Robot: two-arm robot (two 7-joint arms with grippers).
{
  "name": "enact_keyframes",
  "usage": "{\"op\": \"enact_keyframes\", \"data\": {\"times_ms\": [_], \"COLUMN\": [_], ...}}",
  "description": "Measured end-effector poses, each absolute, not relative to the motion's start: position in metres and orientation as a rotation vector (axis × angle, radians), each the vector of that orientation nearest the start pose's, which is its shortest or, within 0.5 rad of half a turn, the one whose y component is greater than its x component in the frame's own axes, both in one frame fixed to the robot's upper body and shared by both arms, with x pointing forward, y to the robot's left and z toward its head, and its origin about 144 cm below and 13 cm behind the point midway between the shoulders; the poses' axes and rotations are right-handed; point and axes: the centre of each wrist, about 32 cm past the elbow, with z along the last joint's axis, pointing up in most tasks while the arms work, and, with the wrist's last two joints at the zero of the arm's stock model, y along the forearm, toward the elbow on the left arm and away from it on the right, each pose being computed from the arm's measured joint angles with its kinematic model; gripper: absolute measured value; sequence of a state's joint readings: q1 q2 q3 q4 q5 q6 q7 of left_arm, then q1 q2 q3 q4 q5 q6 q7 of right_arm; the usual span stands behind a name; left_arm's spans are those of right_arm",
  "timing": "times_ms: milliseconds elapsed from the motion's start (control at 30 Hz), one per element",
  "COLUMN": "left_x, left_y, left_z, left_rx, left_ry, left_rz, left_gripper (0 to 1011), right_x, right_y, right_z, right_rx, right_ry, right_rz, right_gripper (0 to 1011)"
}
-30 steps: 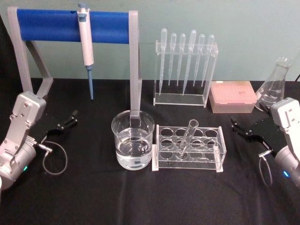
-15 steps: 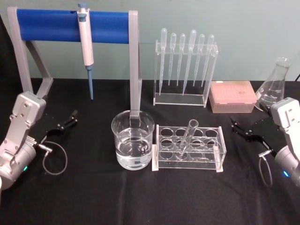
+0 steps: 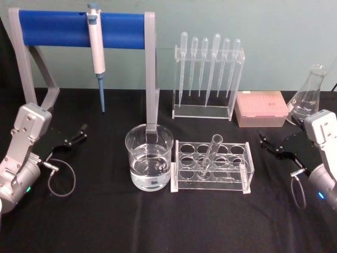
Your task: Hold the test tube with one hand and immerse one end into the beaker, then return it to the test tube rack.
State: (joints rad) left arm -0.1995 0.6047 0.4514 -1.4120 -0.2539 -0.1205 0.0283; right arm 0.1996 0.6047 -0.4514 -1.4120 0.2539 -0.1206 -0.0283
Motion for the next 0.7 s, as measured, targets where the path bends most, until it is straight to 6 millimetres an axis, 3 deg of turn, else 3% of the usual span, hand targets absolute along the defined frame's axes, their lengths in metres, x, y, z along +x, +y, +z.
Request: {"op": "enact_keyframes", "data": {"times_ms": [167,333,700], "left_x": [0.489,0.489,0.489], "left_y": [0.310,0.310,0.310], "left_z": [1.140,1.140,1.140], "left_rx": [0.304,0.304,0.304], "left_ry": [-0.285,-0.285,-0.285], "left_rz": [1.248,1.248,1.248], "left_gripper": [1000,1000,1000], "right_x": [0.490,0.491,0.474], "right_y": [-0.312,-0.317,-0.350], "right_z": [1.143,1.159,1.189], "right_rx": [-0.284,-0.219,-0.033], "right_ry": [-0.292,-0.323,-0.261], "right_rz": [-1.246,-1.222,-0.940], "right_gripper": [1004,1004,1004]}}
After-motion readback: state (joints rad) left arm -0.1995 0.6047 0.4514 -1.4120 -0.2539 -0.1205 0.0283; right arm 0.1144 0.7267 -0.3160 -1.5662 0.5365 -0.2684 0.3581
